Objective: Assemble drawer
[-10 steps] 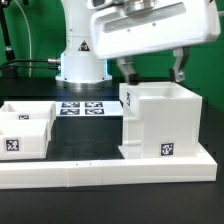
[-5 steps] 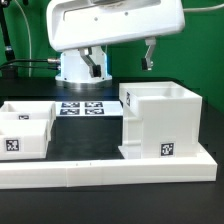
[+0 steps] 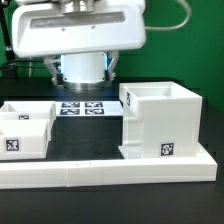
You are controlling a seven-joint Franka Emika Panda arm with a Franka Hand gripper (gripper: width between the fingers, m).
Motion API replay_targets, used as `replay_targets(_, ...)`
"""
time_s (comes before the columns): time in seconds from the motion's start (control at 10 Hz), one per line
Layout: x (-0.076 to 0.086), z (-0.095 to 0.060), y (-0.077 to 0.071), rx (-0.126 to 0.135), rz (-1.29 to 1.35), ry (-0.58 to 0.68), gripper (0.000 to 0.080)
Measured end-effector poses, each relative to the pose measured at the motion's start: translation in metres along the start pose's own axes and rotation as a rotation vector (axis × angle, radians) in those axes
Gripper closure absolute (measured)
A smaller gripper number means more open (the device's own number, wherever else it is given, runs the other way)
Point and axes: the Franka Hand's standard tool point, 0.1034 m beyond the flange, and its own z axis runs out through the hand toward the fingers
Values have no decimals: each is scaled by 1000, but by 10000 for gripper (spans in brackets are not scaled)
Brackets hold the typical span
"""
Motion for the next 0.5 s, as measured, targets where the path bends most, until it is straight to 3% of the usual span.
replay_targets(0.3, -20, 18, 39, -31, 22, -12, 150)
replay_targets(0.5, -18, 17, 36, -30, 22, -9, 150)
